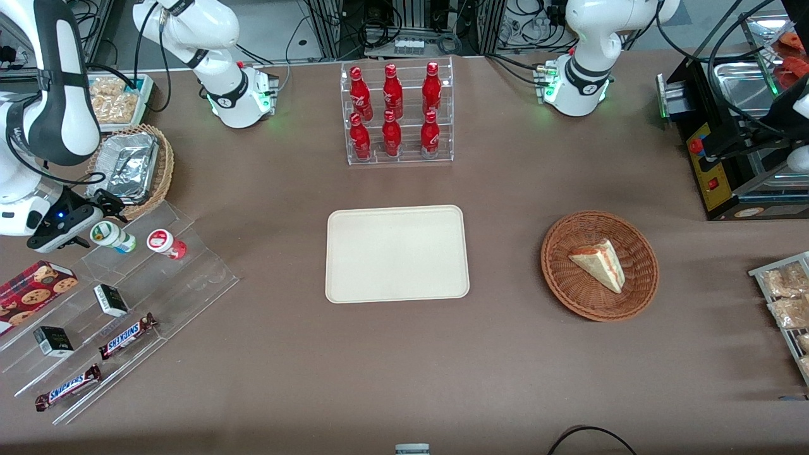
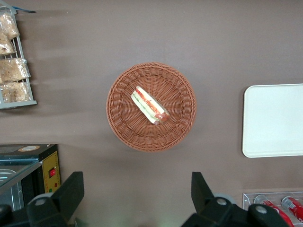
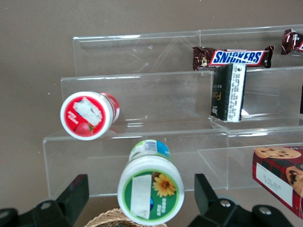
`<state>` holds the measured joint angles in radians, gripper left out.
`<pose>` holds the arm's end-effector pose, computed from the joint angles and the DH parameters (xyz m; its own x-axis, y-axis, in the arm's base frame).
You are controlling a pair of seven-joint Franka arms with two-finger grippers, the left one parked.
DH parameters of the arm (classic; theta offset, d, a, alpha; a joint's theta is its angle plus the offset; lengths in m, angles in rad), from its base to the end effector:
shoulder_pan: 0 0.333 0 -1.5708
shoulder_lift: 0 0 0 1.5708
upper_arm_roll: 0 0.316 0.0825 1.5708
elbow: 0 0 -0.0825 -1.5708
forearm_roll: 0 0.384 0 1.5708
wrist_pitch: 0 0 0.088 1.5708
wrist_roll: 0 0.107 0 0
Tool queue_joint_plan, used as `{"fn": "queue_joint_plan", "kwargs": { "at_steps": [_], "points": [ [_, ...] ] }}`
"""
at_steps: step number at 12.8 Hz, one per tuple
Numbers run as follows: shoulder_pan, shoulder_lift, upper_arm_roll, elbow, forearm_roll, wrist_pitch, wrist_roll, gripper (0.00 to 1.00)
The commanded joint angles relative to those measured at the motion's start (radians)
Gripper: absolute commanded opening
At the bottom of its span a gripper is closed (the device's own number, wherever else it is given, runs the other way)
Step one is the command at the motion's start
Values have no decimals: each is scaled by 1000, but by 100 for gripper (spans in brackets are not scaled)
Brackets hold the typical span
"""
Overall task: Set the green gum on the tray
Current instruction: 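Close the right gripper around the green-labelled gum tub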
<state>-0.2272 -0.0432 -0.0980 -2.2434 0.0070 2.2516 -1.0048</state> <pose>0.4938 -0.1665 0.3905 0.7796 0.6253 0.0358 0.6242 -0.7804 0.0379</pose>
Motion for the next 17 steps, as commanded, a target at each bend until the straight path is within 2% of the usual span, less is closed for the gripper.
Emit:
{"fn": "queue_joint_plan", "kwargs": {
  "at_steps": [1,4,5,6,7,8,9,13,17],
  "points": [
    [-11,9,-5,-7,-12,31,-21,99],
    [-11,17,-11,-8,-10,31,-21,99],
    [-11,23,-11,-7,-9,32,-21,98],
    [-11,26,-11,-7,-7,32,-20,91],
    [-11,26,-12,-7,-7,34,-20,73],
    [-11,26,-12,-7,-7,33,-20,34],
    [-9,26,-12,-5,-7,32,-18,0],
    [2,6,-11,22,-7,3,-20,0],
    [35,3,9,194,-5,-232,-6,0]
  ]
}}
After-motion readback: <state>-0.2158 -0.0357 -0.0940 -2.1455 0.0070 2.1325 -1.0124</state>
